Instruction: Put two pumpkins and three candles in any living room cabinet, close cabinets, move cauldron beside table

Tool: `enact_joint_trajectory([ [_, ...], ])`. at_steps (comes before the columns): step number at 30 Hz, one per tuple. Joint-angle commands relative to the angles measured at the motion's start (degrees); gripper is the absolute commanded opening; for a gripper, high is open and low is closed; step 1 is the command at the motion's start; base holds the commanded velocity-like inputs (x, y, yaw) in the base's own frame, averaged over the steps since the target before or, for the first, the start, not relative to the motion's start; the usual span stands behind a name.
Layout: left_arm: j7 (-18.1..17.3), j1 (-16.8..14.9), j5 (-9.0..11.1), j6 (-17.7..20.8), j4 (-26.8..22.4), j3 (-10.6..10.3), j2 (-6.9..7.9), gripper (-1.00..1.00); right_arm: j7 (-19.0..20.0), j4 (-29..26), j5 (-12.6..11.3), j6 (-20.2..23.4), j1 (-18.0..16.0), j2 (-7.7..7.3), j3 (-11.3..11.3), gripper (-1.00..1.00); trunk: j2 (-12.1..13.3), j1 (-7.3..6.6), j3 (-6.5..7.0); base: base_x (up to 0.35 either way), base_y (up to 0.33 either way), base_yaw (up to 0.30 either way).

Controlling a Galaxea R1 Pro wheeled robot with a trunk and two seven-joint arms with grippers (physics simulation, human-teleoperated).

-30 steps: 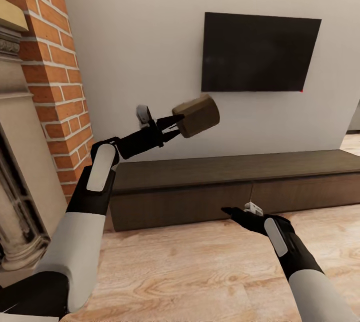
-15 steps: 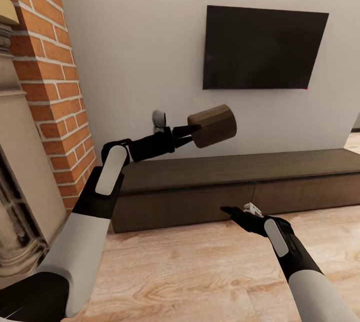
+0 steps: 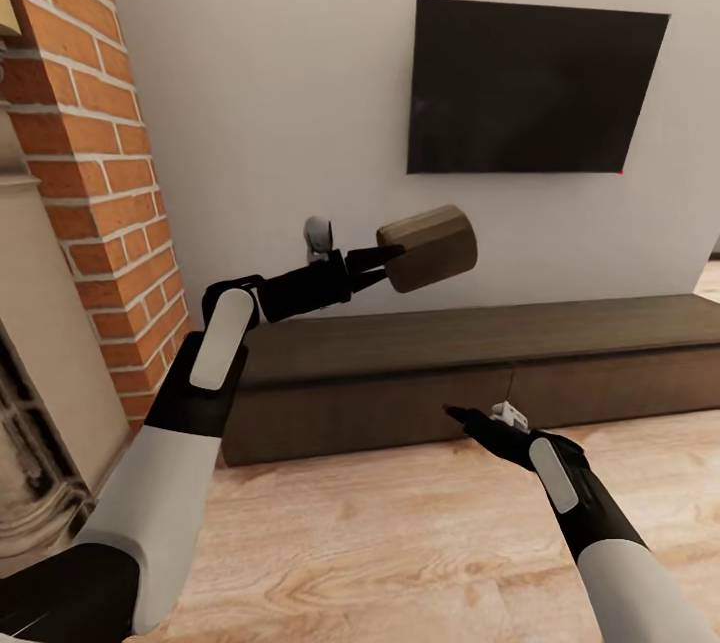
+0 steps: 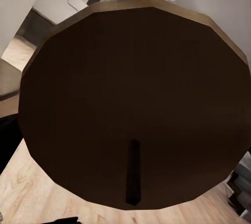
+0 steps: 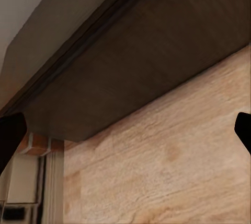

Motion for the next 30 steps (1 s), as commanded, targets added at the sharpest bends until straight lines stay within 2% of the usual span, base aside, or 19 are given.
enact_joint_trajectory([
  [1,-0.36,-0.04,-0.05,0.26,0.0,0.06,-0.05,-1.0,0.22,-0.03,0.04,0.29,-0.03,0.01,-0.16,1.0,-0.02,0.01,-0.06,0.267,0.0,0.0],
  [5,0.07,-0.38,0.11,0.55,-0.42,-0.35,0.25,-1.0,0.61,0.31,-0.29,0.15,-0.36,0.2,-0.15,1.0,-0.02,0.01,-0.07,0.226,0.0,0.0],
  [7,0.18,-0.47,-0.48,0.91,-1.02,-0.38,0.49,-1.0,1.25,0.62,-0.53,0.08,-1.01,0.23,-0.15,1.0,-0.02,0.01,-0.07,0.0,0.0,0.0],
  [8,0.18,-0.47,0.29,1.35,-1.35,-0.38,0.49,-1.0,1.58,0.62,-0.53,0.08,-1.13,0.23,-0.15,1.0,-0.02,0.01,-0.07,0.0,0.0,0.0],
  [11,0.15,-0.48,0.37,1.47,-1.68,-0.38,0.45,-1.0,1.63,0.58,-0.53,0.1,-1.32,0.23,-0.15,1.0,-0.02,0.01,-0.07,0.0,0.0,0.0],
  [17,-0.05,-0.4,0.38,0.58,0.11,-0.94,2.24,-1.0,1.6,2.53,-0.37,-0.47,-0.1,0.49,0.0,1.0,-0.02,0.01,-0.07,0.0,0.0,0.0],
  [23,-0.07,-0.4,0.39,0.44,0.12,-1.06,2.34,-1.0,1.7,4.46,-0.43,-0.56,-0.03,0.51,0.01,1.0,-0.02,0.01,-0.07,0.113,0.0,0.0],
  [30,-0.14,-0.4,0.37,0.42,-0.06,-1.09,2.35,-1.0,1.7,6.72,-0.44,-0.69,0.02,0.51,-0.05,1.0,-0.02,0.01,-0.06,0.254,0.109,-0.003],
])
